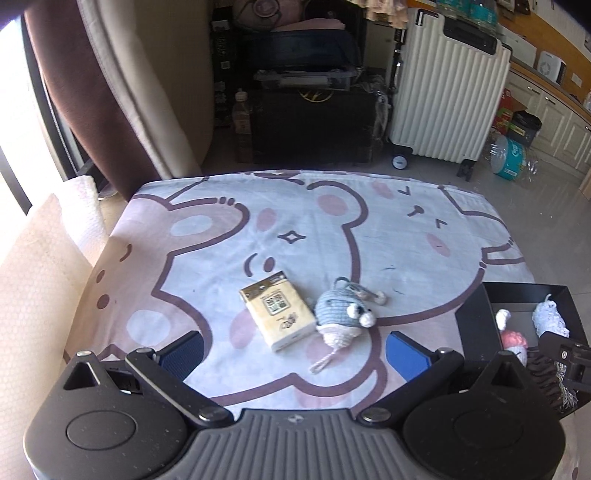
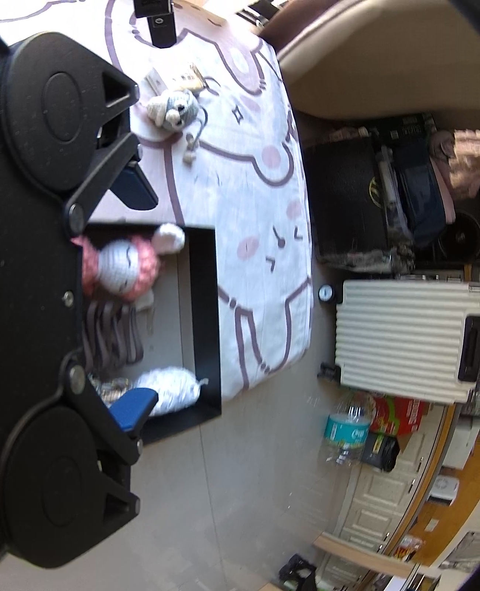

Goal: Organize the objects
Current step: 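Move the left tool toward the yellow tissue pack while the right tool approaches the grey crocheted mouse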

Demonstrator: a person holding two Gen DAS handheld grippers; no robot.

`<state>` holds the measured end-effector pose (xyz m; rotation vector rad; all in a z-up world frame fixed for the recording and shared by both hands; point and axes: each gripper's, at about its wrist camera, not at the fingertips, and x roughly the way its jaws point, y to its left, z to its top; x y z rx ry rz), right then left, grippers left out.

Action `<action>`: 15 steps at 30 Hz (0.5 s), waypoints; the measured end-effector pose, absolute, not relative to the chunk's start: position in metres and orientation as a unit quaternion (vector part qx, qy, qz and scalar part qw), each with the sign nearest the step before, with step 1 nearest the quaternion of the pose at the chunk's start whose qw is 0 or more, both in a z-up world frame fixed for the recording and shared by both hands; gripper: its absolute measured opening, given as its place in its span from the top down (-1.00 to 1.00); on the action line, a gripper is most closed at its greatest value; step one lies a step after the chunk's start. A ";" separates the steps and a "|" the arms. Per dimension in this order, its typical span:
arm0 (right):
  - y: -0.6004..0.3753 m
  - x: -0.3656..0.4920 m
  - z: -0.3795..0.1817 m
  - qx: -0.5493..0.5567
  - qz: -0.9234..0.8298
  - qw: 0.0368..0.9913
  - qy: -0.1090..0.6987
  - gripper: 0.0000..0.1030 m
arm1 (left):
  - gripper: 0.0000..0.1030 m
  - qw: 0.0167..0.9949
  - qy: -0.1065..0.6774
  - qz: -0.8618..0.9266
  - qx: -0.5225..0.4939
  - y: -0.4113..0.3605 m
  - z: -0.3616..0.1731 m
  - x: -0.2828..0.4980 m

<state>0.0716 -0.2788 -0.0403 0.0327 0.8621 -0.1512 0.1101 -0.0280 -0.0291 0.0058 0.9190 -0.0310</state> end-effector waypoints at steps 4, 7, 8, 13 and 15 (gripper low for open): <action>-0.263 0.077 -0.041 0.007 -0.057 0.907 0.416 -1.00 | -1.00 0.898 0.441 -0.005 -0.003 -0.015 -0.029 0.111; -0.252 0.081 -0.042 0.001 -0.051 0.908 0.415 -1.00 | -1.00 0.901 0.434 0.003 -0.002 -0.008 -0.028 0.110; -0.249 0.082 -0.042 0.000 -0.049 0.909 0.414 -1.00 | -1.00 0.901 0.433 0.005 -0.002 -0.006 -0.028 0.111; -0.235 0.088 -0.043 -0.001 -0.034 0.912 0.409 -1.00 | -1.00 0.904 0.426 0.018 -0.008 0.003 -0.028 0.113; -0.230 0.089 -0.042 -0.001 -0.028 0.914 0.405 -1.00 | -1.00 0.905 0.423 0.025 -0.014 0.006 -0.029 0.114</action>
